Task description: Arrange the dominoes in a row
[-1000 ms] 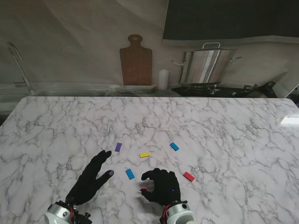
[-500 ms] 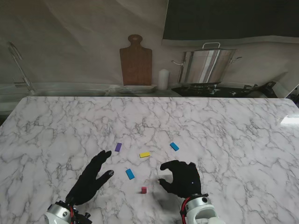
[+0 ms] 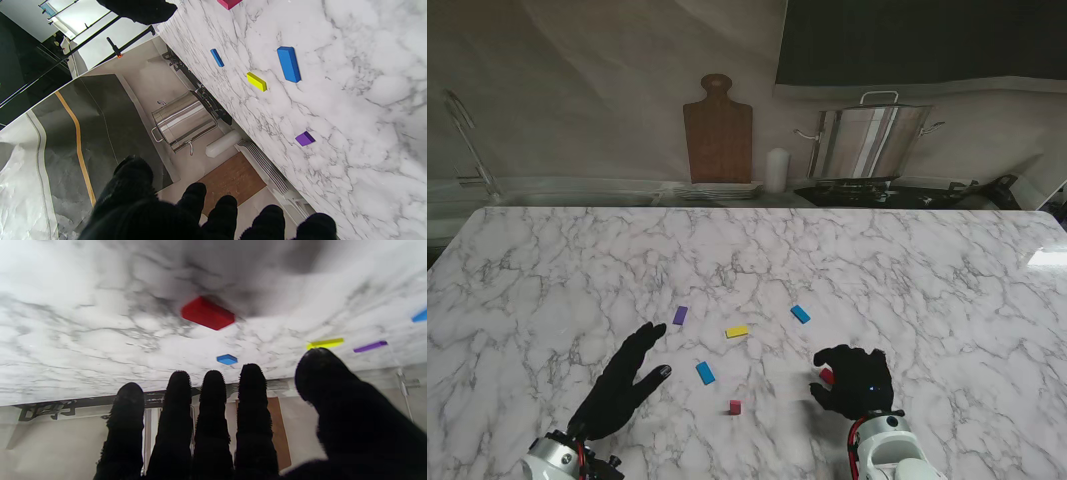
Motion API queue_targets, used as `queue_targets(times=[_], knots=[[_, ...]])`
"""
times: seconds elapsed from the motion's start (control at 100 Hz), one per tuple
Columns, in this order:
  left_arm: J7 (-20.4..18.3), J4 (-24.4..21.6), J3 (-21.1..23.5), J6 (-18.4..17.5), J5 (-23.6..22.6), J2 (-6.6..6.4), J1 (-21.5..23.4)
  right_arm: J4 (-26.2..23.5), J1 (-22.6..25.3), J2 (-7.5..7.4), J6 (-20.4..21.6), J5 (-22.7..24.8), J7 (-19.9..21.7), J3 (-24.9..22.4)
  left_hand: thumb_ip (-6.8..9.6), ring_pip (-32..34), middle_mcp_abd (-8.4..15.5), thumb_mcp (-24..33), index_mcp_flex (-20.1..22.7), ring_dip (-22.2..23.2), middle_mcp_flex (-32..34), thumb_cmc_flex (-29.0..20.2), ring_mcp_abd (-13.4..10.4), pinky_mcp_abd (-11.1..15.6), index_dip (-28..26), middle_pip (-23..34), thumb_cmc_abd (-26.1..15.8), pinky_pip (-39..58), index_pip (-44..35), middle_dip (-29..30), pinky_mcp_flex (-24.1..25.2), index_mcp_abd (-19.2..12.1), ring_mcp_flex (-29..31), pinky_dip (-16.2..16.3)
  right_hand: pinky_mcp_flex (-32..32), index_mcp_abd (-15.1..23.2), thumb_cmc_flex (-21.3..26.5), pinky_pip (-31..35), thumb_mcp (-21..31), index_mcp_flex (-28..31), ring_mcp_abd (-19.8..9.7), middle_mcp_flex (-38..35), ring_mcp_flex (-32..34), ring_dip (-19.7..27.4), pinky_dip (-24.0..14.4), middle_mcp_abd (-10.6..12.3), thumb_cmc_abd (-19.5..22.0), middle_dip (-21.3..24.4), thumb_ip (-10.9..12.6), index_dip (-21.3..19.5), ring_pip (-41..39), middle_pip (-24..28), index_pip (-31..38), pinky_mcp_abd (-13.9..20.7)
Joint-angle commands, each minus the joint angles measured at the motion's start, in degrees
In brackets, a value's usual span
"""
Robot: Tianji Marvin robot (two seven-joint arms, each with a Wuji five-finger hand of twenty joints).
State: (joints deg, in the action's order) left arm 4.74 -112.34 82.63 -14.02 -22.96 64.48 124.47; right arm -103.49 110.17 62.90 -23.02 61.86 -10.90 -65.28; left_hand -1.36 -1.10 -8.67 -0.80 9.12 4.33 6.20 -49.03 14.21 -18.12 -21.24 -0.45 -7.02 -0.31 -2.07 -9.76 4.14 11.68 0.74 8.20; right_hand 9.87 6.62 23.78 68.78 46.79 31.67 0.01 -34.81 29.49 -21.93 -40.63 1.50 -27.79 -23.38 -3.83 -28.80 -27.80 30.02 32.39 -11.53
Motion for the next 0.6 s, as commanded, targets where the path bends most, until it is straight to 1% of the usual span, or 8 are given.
queue_targets(times=[0.0, 0.13, 0.22, 0.33, 0.51, 0.59], knots=[[-1.0, 0.0, -0.3, 0.0, -0.1, 0.01, 0.2, 1.8, -0.3, -0.60, -0.9, 0.8, 0.6, -0.6, 1.48, -0.2, 0.7, -0.3, -0.8, 0.1, -0.7, -1.8, -1.2, 1.6, -0.9, -0.2, -0.4, -0.1, 0.0, 0.2, 0.0, -0.2, -0.7, 0.8, -0.2, -0.6, -0.5, -0.2, 0.7, -1.8, -1.3, 1.2, 0.6, -0.8, 0.0, 0.6, 0.7, -0.8, 1.0, 0.0, -0.4, 1.8, -0.2, -0.3], [-1.0, 0.0, -0.4, 0.1, -0.2, -0.01, 0.2, 3.3, -1.5, -0.97, -1.4, 2.3, 2.0, -0.5, 1.48, -0.2, 0.7, -0.4, -0.8, 0.1, -0.7, -1.7, -1.1, 1.6, -0.9, -0.2, -0.4, -0.1, 0.0, 0.2, 0.0, -0.2, -0.7, 0.8, 0.0, -1.0, -0.6, 0.1, 0.9, -1.5, -1.3, 1.4, 0.4, -1.3, -0.2, 0.6, 0.2, -1.5, 0.9, -0.2, -1.5, 2.8, 0.1, -0.1], [-1.0, 0.0, -0.4, 0.1, -0.2, 0.00, 0.2, 4.7, -2.6, -1.13, -1.7, 3.2, 2.3, -0.1, 1.49, -0.2, 0.7, -0.3, -0.8, 0.1, -0.7, -1.8, -1.2, 1.6, -0.9, -0.2, -0.4, -0.1, 0.0, 0.2, 0.0, -0.1, -0.7, 0.8, 0.3, -1.2, -0.7, 0.5, 1.3, -1.5, -1.4, 1.6, 0.4, -1.7, -0.5, 0.6, -0.6, -2.2, 0.8, -0.4, -2.6, 3.7, 0.3, 0.2], [-0.9, 0.0, -0.3, 0.1, -0.2, 0.02, 0.2, 6.5, -3.9, -1.20, -1.9, 3.7, 1.8, 0.5, 1.48, -0.2, 0.6, -0.4, -0.8, 0.1, -0.7, -1.8, -1.1, 1.6, -0.9, -0.2, -0.3, -0.1, 0.0, 0.2, 0.0, -0.2, -0.7, 0.8, 0.7, -1.1, -1.0, 1.6, 2.4, -1.3, -1.2, 1.6, 0.3, -2.7, -1.0, 0.6, -1.9, -3.5, 0.5, -1.1, -5.1, 5.6, 1.2, 0.6], [-1.0, 0.0, -0.3, 0.1, -0.1, 0.01, 0.3, 8.5, -5.6, -1.26, -1.8, 3.6, 1.3, 1.6, 1.47, -0.2, 0.6, -0.4, -0.8, 0.1, -0.7, -1.7, -1.1, 1.6, -0.9, -0.2, -0.4, -0.1, -0.1, 0.2, 0.0, -0.2, -0.7, 0.7, 1.6, -0.6, -1.5, 4.3, 3.7, -0.7, -1.0, 1.4, 0.4, -4.7, -1.7, 0.9, -4.4, -6.3, -0.2, -3.6, -10.3, 9.4, 4.3, 1.5], [-1.0, 0.0, -0.3, 0.1, -0.1, 0.01, 0.3, 9.4, -6.3, -1.27, -1.5, 3.4, 0.8, 2.1, 1.49, -0.2, 0.6, -0.3, -0.8, 0.1, -0.7, -1.8, -1.1, 1.6, -0.9, -0.2, -0.4, -0.1, -0.1, 0.2, 0.0, -0.1, -0.7, 0.7, 1.9, -0.2, -1.2, 4.8, 4.4, -1.0, -1.1, 1.3, 0.4, -5.0, -1.8, 1.1, -5.5, -6.9, -0.4, -4.5, -11.3, 10.2, 5.2, 1.6]])
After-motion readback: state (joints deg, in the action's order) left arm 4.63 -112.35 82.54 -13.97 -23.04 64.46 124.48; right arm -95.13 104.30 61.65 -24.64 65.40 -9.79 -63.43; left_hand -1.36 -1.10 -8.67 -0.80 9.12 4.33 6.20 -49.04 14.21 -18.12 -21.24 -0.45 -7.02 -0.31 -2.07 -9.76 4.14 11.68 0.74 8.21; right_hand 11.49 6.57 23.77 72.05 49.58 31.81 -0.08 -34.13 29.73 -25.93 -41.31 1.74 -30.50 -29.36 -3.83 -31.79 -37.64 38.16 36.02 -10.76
